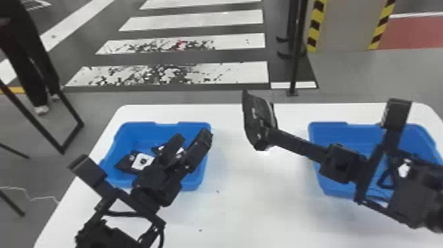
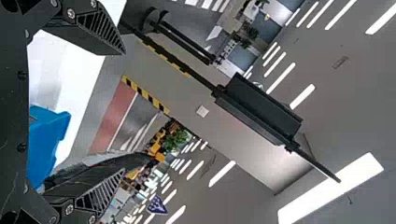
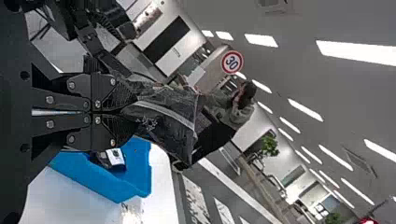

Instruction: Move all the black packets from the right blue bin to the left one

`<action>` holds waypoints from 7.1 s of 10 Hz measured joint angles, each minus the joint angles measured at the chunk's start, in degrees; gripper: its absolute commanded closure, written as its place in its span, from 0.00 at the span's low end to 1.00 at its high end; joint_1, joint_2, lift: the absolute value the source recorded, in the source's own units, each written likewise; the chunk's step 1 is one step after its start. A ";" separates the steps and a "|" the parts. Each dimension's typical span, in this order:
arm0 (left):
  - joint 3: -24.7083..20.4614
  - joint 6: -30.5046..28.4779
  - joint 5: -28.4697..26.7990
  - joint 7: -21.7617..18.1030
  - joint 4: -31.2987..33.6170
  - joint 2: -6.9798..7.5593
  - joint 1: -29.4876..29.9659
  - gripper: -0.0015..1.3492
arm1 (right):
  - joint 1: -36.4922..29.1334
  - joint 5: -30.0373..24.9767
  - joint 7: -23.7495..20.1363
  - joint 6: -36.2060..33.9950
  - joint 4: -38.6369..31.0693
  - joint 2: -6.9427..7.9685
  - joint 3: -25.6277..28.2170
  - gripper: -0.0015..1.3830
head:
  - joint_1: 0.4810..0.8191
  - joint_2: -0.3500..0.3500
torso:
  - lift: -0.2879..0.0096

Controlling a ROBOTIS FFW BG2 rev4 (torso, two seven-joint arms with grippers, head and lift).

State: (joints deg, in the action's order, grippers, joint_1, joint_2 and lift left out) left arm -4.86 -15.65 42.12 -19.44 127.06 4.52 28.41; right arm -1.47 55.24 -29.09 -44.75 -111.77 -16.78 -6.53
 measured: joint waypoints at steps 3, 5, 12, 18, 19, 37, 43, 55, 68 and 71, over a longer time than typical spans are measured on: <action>0.81 1.18 0.38 -0.07 0.00 0.16 -0.21 0.12 | 1.41 1.85 0.01 -0.12 1.08 -0.64 -5.49 0.82 | 0.63 0.82 | 0.50; 0.97 0.92 -0.28 -0.07 0.00 0.22 -0.15 0.12 | 2.08 2.81 0.09 -0.12 1.43 -0.88 -8.12 0.82 | 0.63 0.86 | 0.50; 1.97 0.76 -0.73 -0.11 0.00 0.40 -0.17 0.77 | 4.37 4.47 0.09 -1.16 2.74 -1.23 -12.31 0.82 | 0.63 0.90 | 0.50; 1.65 -0.56 -4.54 0.88 0.83 0.40 -0.43 0.90 | 6.82 5.14 0.17 3.34 6.45 -0.86 -12.66 0.64 | 0.63 0.88 | 0.50; 1.06 0.67 -6.30 2.35 0.70 0.41 -0.83 0.90 | 6.72 5.61 0.15 4.19 7.51 -0.80 -12.61 0.31 | 0.63 0.89 | 0.50; -1.98 28.41 -24.64 8.80 -1.27 -1.63 8.02 0.13 | 8.39 -45.65 12.21 -33.37 -5.01 1.44 17.70 0.11 | 0.63 0.39 | 0.50; -1.95 29.39 -23.06 8.65 -1.27 -1.71 8.49 0.13 | 17.92 -45.52 14.80 -41.68 12.17 0.43 13.57 0.11 | 0.63 0.38 | 0.50; -1.63 29.00 -20.83 8.64 -1.69 -1.71 8.98 0.13 | 22.93 -47.10 23.75 -45.25 18.81 -0.09 9.96 0.11 | 0.63 0.32 | 0.50; -1.82 30.40 -19.37 8.64 -3.35 -1.74 9.03 0.13 | 17.58 -44.22 21.01 -40.59 21.48 0.69 12.49 0.83 | 0.63 0.36 | 0.50; -1.77 30.56 -19.06 8.51 -3.55 -1.75 9.06 0.13 | 13.16 -44.68 21.53 -33.23 15.68 1.65 14.74 0.83 | 0.63 0.35 | 0.50</action>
State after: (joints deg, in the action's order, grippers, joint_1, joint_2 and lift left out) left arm -6.63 14.90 23.06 -10.94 123.50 2.77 37.47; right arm 11.68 10.56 -7.56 -77.97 -96.09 -15.13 8.22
